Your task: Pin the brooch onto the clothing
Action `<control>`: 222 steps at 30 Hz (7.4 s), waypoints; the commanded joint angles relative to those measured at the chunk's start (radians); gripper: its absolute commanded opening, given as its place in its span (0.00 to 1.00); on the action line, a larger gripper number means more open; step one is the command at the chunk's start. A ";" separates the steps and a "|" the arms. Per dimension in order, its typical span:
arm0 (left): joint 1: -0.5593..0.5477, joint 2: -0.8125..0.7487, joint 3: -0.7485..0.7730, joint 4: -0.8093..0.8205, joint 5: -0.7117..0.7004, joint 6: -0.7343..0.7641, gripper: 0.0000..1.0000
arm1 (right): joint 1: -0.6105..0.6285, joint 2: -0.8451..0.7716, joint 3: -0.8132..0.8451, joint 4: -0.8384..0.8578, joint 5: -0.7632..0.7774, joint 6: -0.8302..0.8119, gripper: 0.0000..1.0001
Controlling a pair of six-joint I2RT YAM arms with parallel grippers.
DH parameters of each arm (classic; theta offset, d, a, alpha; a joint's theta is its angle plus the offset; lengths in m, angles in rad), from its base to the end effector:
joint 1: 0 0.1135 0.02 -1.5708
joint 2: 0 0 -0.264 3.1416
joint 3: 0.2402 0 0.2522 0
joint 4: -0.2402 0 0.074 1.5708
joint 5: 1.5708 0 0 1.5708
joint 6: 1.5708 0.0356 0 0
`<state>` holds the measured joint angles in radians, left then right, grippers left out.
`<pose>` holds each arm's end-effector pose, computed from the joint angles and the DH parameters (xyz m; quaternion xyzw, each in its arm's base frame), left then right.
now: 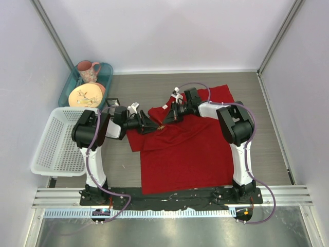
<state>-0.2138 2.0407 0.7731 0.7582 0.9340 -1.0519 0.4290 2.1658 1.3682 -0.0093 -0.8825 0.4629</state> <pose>0.3389 -0.1029 0.0866 -0.1052 0.7962 -0.5804 0.1348 0.3967 0.2117 0.1290 -0.1449 0.8416 0.5029 0.1331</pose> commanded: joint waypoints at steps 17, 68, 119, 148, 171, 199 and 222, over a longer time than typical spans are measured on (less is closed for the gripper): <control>-0.015 0.070 -0.003 0.305 0.008 -0.232 0.32 | 0.001 -0.078 0.000 0.071 -0.001 0.023 0.01; -0.019 0.082 0.018 0.575 0.117 -0.097 0.03 | 0.031 -0.012 0.169 -0.244 -0.076 -0.280 0.28; -0.025 0.059 0.006 0.625 0.129 -0.122 0.02 | 0.083 0.019 0.255 -0.268 0.186 -0.305 0.27; -0.024 0.069 -0.011 0.656 0.117 -0.140 0.02 | 0.079 -0.043 0.175 -0.175 0.215 -0.284 0.18; -0.022 0.087 -0.003 0.658 0.100 -0.166 0.02 | 0.083 -0.084 0.127 -0.149 0.257 -0.385 0.26; -0.004 0.105 -0.005 0.619 0.074 -0.166 0.02 | 0.036 -0.150 0.006 0.094 0.180 -0.191 0.26; 0.010 0.079 -0.008 0.560 0.062 -0.111 0.02 | 0.025 -0.176 0.035 0.057 0.143 -0.219 0.50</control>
<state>-0.2134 2.1475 0.7502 1.2827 0.9733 -1.2224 0.4671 2.0636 1.3586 0.0353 -0.7349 0.2596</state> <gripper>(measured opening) 0.032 0.470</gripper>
